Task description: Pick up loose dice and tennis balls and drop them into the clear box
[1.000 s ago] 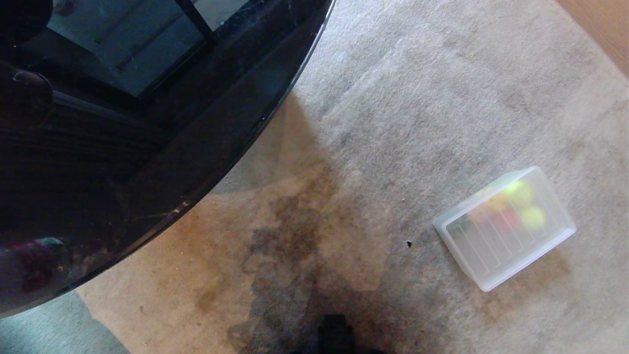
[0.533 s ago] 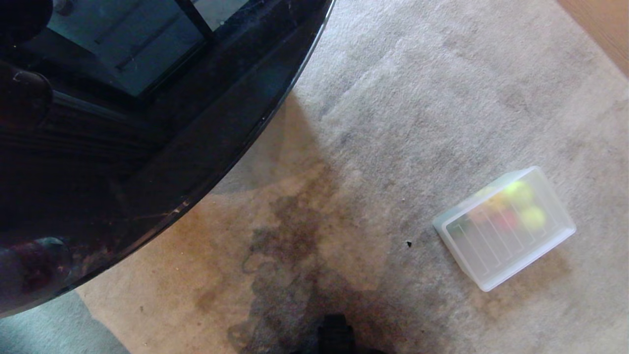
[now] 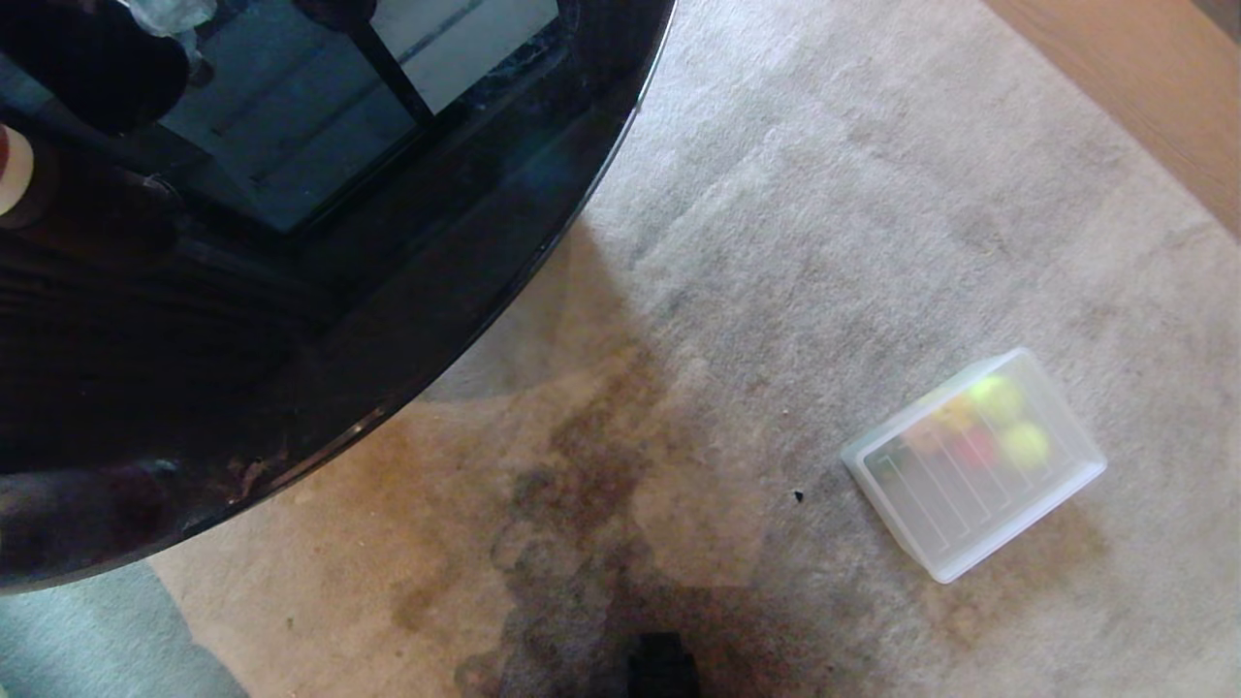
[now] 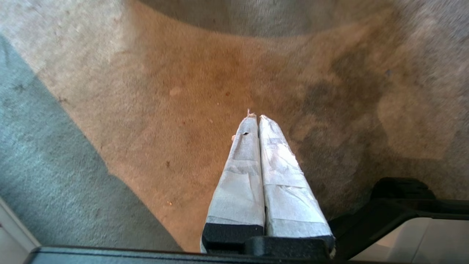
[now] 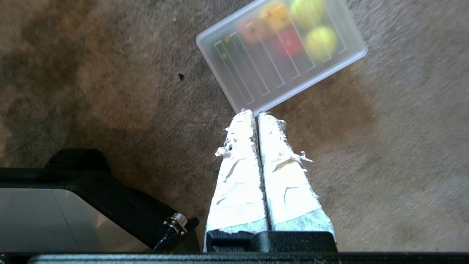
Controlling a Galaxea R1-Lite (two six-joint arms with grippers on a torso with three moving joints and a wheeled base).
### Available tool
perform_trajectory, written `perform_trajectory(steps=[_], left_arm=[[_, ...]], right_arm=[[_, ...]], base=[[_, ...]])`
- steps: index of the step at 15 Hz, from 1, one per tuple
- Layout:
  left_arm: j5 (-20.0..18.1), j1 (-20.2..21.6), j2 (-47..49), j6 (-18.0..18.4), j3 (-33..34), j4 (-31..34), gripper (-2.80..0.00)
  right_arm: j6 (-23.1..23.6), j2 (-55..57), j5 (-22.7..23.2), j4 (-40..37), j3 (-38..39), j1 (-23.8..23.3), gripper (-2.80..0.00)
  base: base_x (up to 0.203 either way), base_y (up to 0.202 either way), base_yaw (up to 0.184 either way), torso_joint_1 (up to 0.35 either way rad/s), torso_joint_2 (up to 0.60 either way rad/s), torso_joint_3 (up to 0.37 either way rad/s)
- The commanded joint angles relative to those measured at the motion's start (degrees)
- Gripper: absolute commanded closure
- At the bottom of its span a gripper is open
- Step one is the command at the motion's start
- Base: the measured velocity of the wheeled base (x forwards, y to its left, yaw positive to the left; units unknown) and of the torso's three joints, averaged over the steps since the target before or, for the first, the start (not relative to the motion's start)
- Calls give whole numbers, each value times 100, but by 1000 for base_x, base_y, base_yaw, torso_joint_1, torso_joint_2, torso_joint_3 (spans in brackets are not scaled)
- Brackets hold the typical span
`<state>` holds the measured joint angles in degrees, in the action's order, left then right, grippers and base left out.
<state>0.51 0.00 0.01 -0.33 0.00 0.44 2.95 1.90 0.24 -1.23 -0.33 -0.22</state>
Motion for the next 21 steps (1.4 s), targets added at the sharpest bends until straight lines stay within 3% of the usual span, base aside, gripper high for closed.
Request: perform_trajectory(steps=[1,21], left_arm=[[2,0,-1,-2,0,0,0],[2,0,-1,-2,0,0,0]], right_arm=[[4,21,2,0,-2,4,0],[4,21,2,0,-2,-4,0]], base=[[0,0,0,7,0,195],[0,0,0,2,1,202]])
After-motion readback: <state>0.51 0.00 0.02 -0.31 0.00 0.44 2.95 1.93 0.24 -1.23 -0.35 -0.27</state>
